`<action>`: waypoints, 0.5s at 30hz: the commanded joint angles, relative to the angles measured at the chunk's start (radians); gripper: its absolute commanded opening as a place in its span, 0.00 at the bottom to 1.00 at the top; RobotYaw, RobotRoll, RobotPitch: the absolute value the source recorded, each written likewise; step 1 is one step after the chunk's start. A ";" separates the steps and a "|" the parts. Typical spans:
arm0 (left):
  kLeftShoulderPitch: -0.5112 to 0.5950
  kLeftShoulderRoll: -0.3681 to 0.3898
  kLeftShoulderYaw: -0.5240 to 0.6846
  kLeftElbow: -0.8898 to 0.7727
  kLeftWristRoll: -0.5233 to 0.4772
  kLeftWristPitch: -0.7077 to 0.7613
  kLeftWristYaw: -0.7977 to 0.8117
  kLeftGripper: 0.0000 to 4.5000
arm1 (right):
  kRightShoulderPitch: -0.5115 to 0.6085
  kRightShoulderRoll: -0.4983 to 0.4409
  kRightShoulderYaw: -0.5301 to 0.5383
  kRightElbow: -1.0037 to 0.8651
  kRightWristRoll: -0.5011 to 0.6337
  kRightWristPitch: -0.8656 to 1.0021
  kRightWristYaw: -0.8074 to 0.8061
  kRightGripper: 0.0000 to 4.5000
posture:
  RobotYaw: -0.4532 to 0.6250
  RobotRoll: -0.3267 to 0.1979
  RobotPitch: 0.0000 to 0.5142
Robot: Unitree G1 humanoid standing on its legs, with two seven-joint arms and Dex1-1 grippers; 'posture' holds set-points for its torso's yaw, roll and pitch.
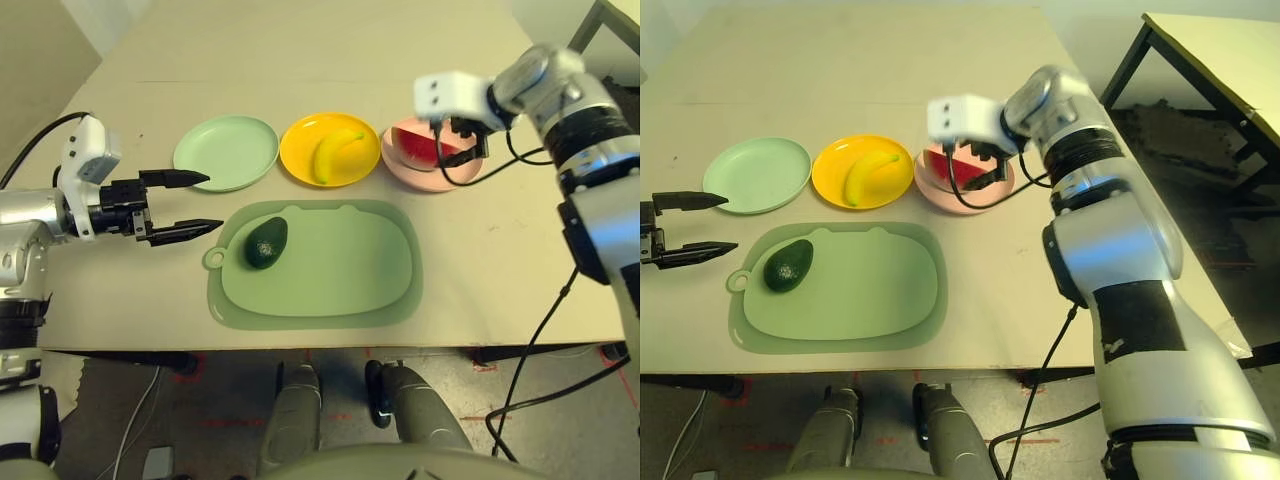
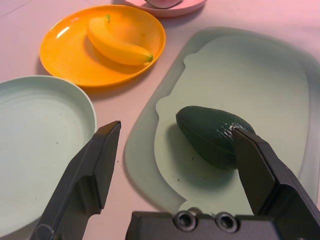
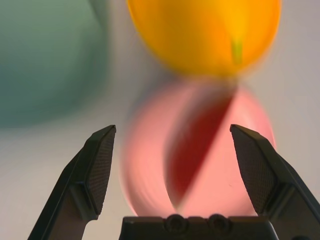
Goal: Place the fruits into color-matched plates.
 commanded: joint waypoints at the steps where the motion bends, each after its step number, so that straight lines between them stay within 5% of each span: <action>1: -0.013 0.016 -0.022 0.021 0.026 -0.041 -0.048 1.00 | 0.116 -0.045 -0.067 -0.266 0.176 0.232 0.073 1.00 | 0.47 0.62 0.38; 9: -0.102 0.033 -0.085 0.111 0.084 -0.259 -0.158 1.00 | 0.551 -0.031 -0.268 -0.903 0.532 0.691 -0.043 1.00 | 0.47 0.62 0.37; 15: -0.174 0.061 -0.193 0.191 0.086 -0.430 -0.160 1.00 | 0.789 0.000 -0.290 -1.038 0.654 0.666 -0.105 1.00 | 0.46 0.62 0.35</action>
